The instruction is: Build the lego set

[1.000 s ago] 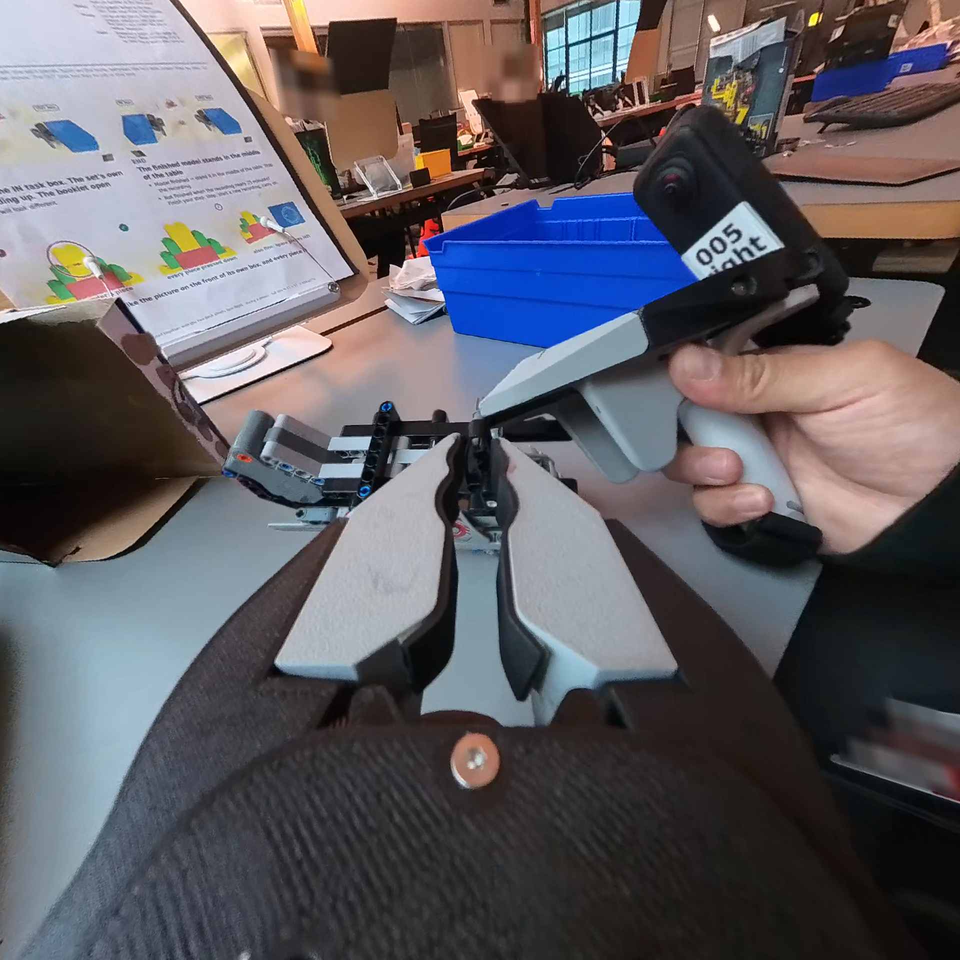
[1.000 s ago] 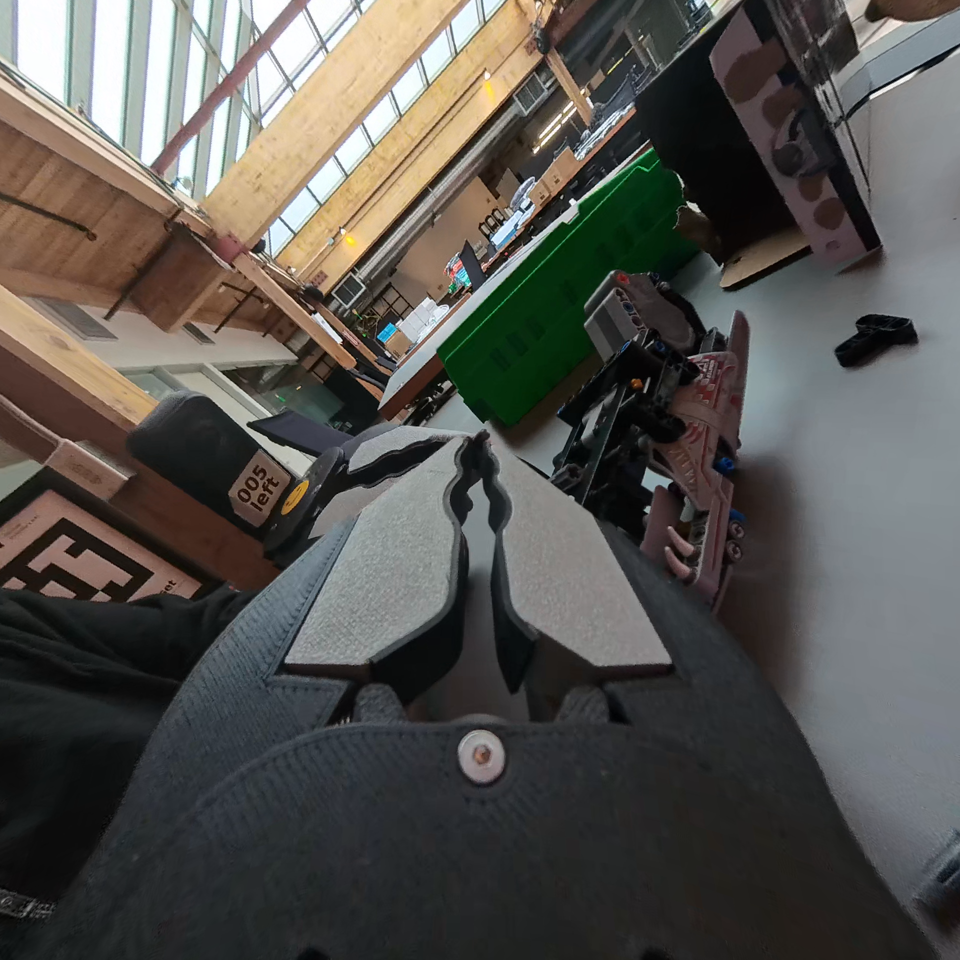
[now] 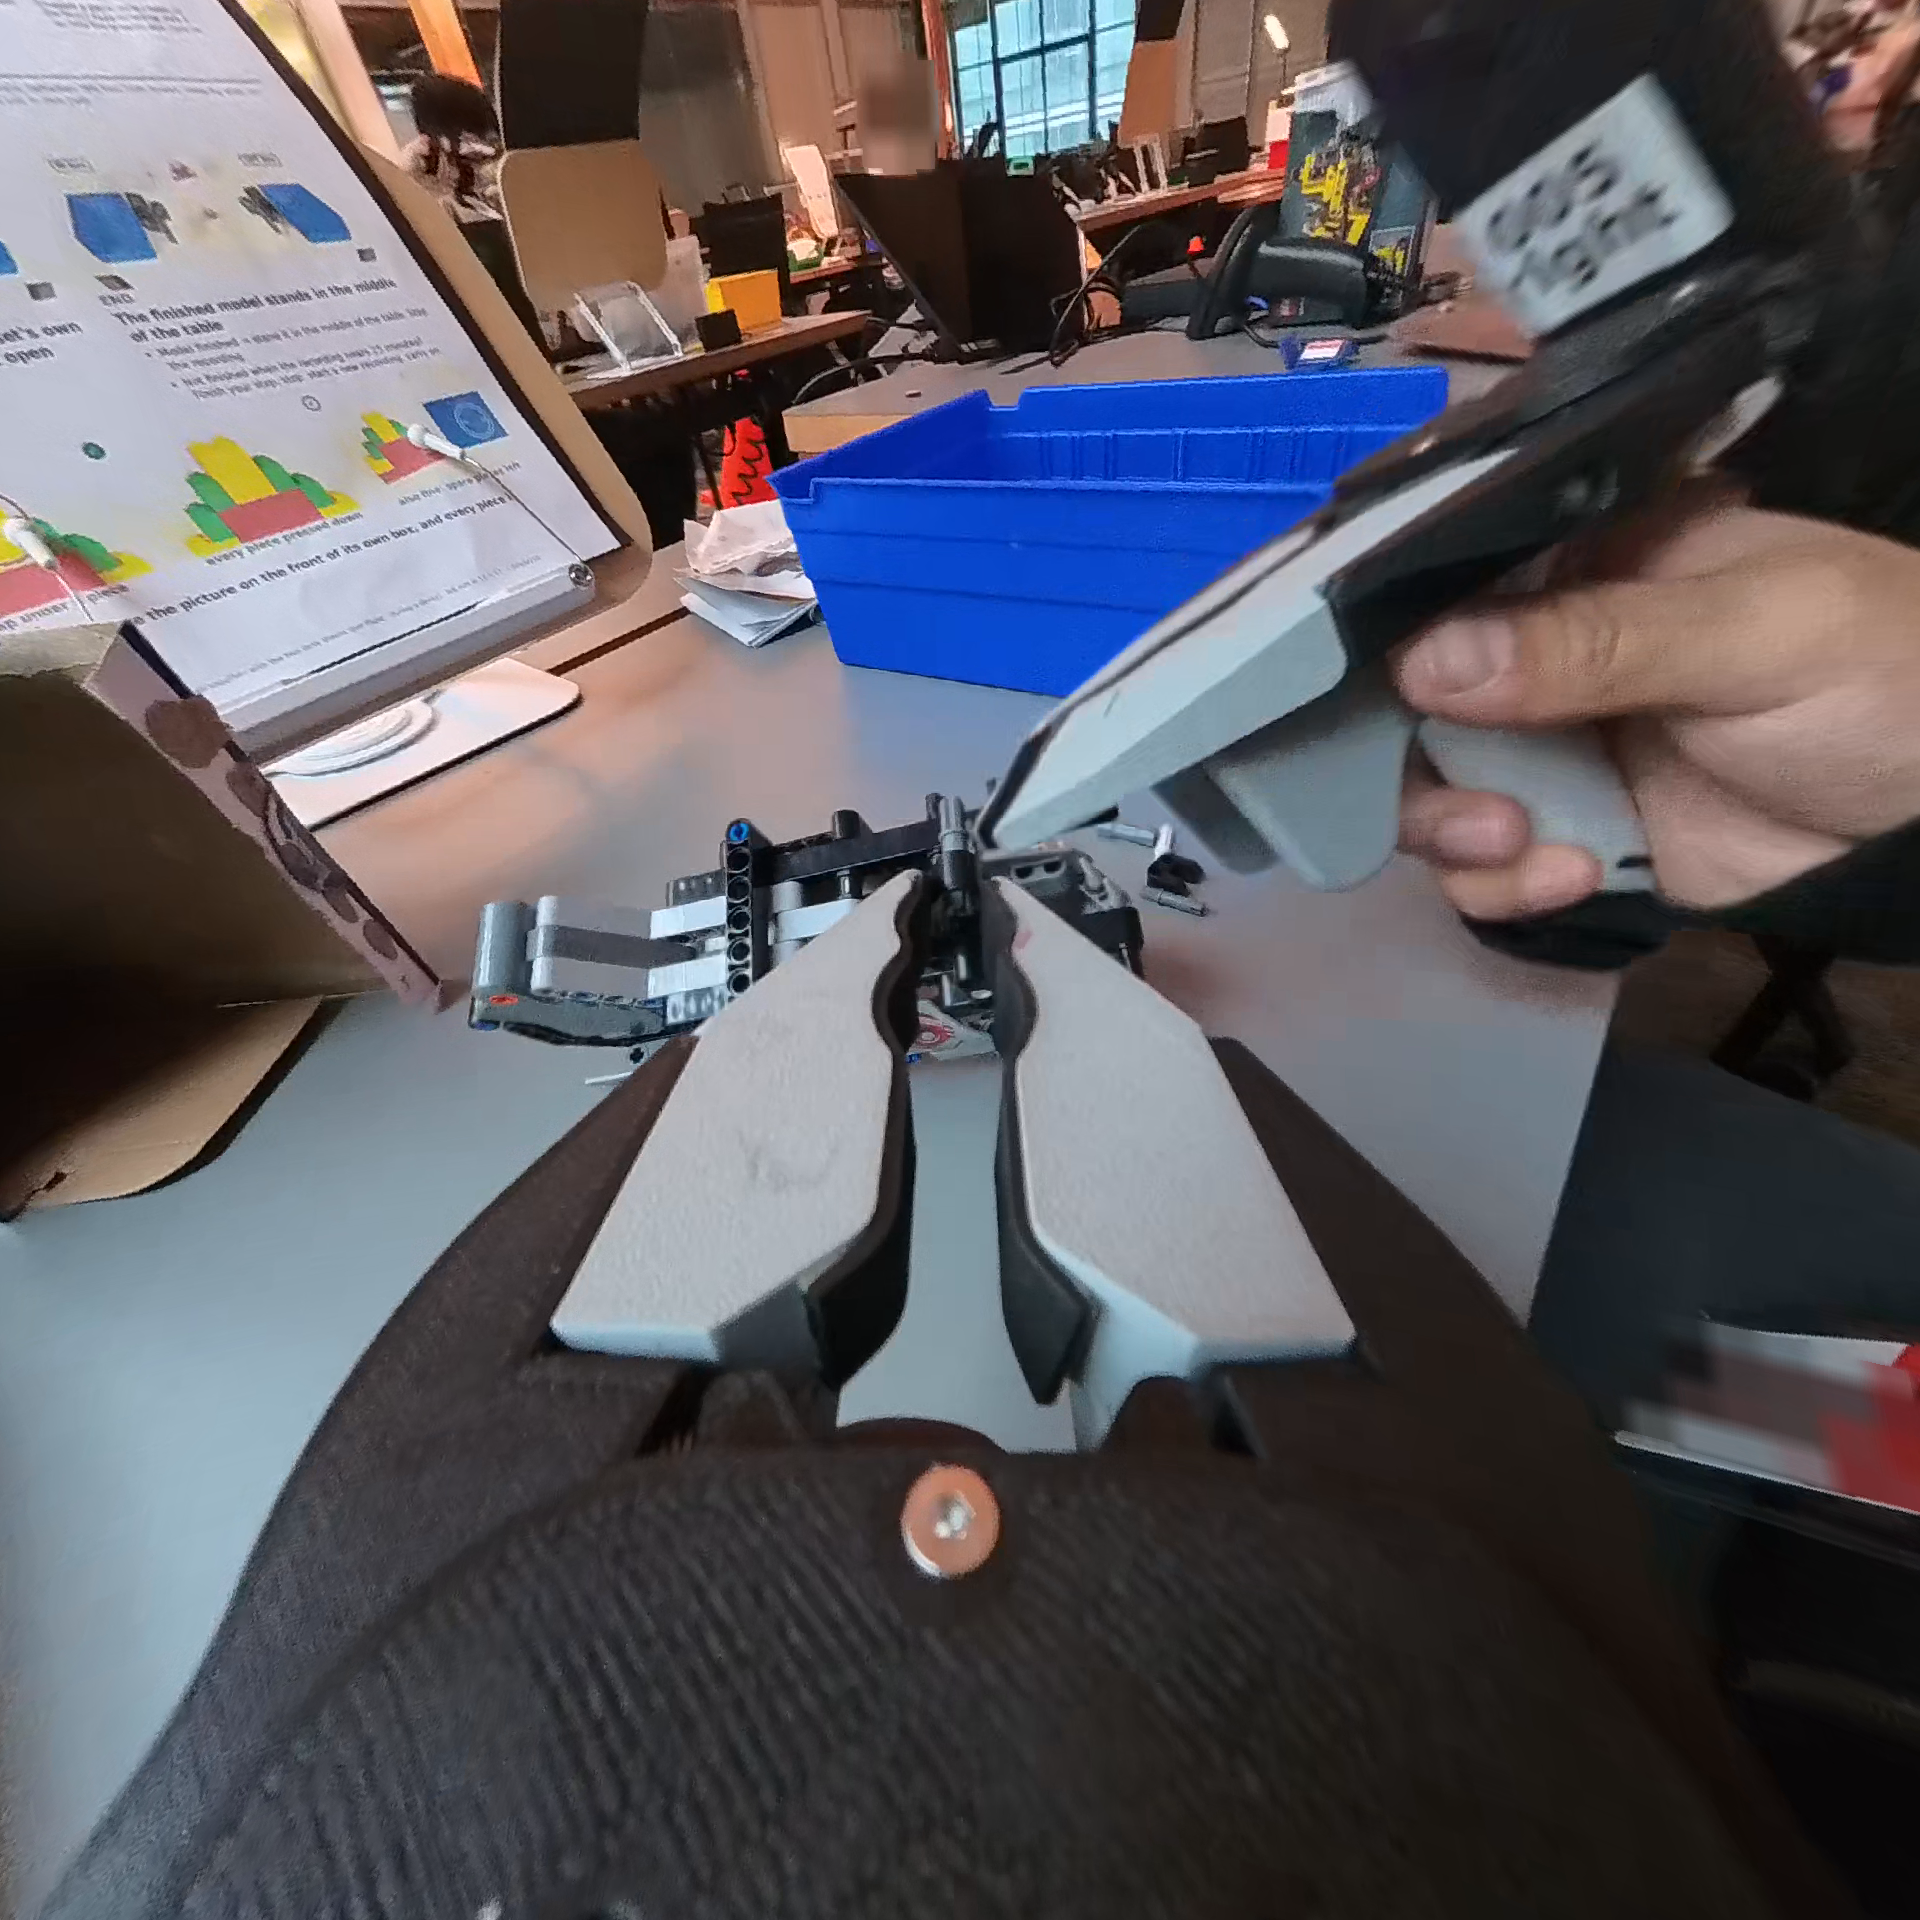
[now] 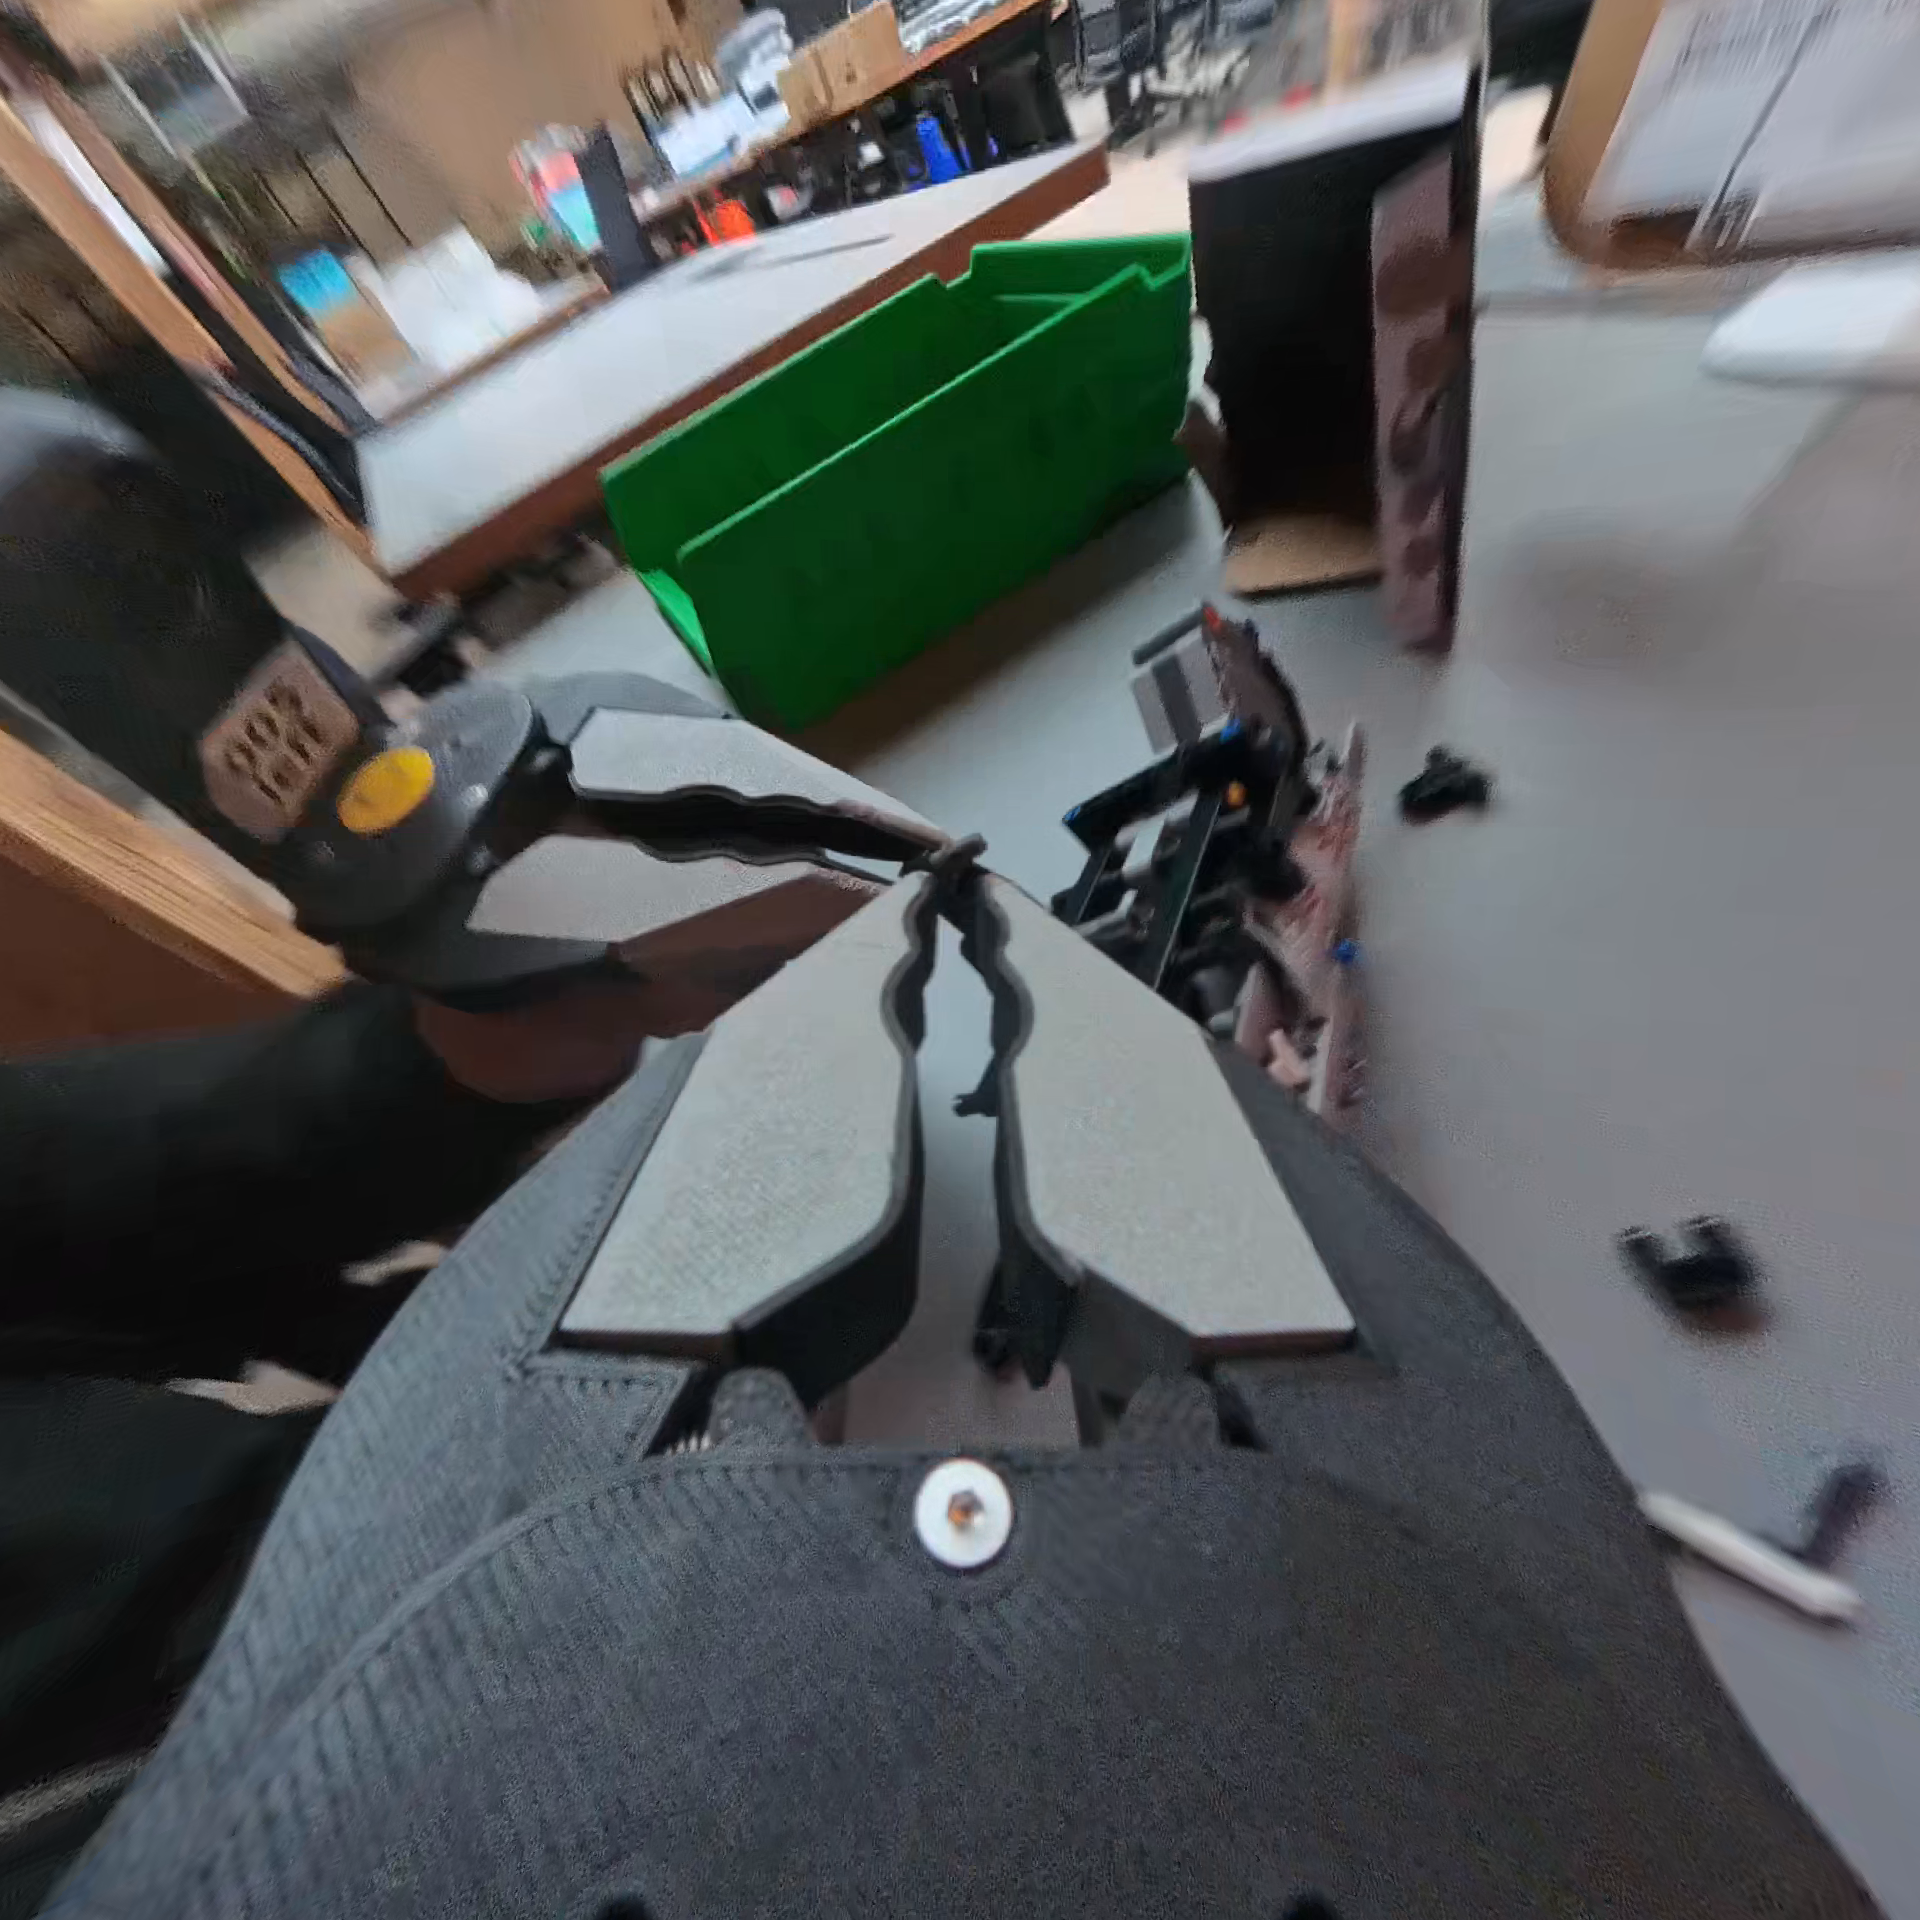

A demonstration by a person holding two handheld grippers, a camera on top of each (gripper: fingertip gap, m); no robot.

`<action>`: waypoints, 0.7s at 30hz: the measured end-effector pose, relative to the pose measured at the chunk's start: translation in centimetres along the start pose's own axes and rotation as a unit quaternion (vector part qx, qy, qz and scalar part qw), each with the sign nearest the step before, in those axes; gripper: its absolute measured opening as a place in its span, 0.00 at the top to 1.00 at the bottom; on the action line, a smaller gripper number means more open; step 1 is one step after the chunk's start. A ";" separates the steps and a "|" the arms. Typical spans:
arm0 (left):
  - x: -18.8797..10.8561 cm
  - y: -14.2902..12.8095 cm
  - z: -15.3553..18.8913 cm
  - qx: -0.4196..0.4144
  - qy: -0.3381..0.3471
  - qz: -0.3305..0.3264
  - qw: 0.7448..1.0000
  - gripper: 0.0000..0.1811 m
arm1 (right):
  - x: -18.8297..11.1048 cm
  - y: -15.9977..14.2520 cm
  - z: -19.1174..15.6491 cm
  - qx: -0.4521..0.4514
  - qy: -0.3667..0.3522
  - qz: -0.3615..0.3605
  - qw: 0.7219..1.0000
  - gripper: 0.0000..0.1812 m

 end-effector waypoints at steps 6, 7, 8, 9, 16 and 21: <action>0.2 -0.4 0.4 0.006 0.010 -0.003 1.000 0.96 | 0.1 -0.1 0.5 0.132 0.061 0.055 0.988 0.94; 0.2 -0.5 0.5 0.007 0.008 -0.005 1.000 0.96 | 0.1 -0.2 0.5 0.139 0.067 0.057 0.986 0.93; 0.3 -0.6 0.5 0.007 0.009 -0.007 1.000 0.96 | 0.3 -0.4 0.5 0.143 0.071 0.052 0.986 0.93; 0.3 -0.8 0.6 0.007 0.010 -0.007 1.000 0.96 | 0.5 -0.7 0.5 0.143 0.072 0.045 0.986 0.95; 0.6 -1.3 0.6 0.017 0.013 -0.028 0.999 0.96 | 1.1 -1.3 0.6 0.140 0.074 0.042 0.987 0.99; 0.9 -2.0 0.5 0.037 0.020 -0.055 0.998 0.95 | 1.8 -2.2 0.4 0.121 0.067 0.026 0.990 0.99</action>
Point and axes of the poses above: each gripper's, where its closed fingertips meet, x out along the fingers, y out of its top, z = x × y across the jaws, the point moved 2 cm from there along -x, back along the fingers
